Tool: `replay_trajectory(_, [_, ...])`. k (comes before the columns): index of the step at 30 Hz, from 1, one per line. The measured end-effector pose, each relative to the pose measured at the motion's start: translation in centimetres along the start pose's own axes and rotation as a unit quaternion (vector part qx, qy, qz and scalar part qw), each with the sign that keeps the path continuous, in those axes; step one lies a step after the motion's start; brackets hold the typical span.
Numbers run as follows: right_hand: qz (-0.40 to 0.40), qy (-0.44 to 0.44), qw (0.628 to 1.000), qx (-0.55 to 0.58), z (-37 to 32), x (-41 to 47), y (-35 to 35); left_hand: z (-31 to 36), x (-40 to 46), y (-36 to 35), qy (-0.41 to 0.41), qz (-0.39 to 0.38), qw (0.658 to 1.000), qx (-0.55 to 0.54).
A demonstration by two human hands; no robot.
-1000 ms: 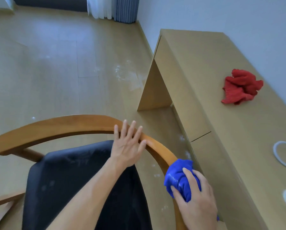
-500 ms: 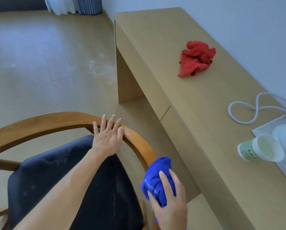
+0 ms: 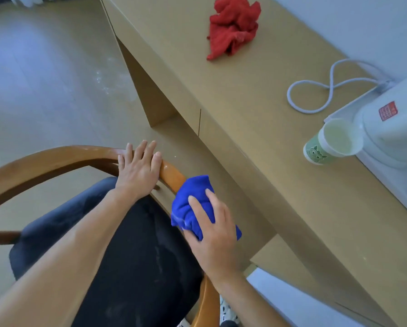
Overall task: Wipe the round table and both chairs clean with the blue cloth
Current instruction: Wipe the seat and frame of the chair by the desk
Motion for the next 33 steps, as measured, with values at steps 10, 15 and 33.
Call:
replay_trajectory(10, [0.012,-0.018,1.0,0.003,0.5,1.5,0.7,0.3,0.1,1.0,-0.004,0.026,1.0,0.016])
replay_trajectory(15, [-0.004,-0.018,0.996,-0.082,-1.1,0.8,0.3,1.5,-1.1,-0.3,0.003,0.001,0.999,0.041])
replay_trajectory(33, [-0.014,-0.063,0.998,-0.004,1.7,-7.0,-2.6,5.8,-4.2,-2.9,-0.118,0.069,0.983,0.124])
Point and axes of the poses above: each hand's wrist, its own x-axis towards the middle knuckle, its own y-axis out of the back of the hand, z = x × y, the point moved 8 cm from there along x, towards the middle knuckle, and after that the axes turned 15 degrees about -z, right-handed, at the moved point
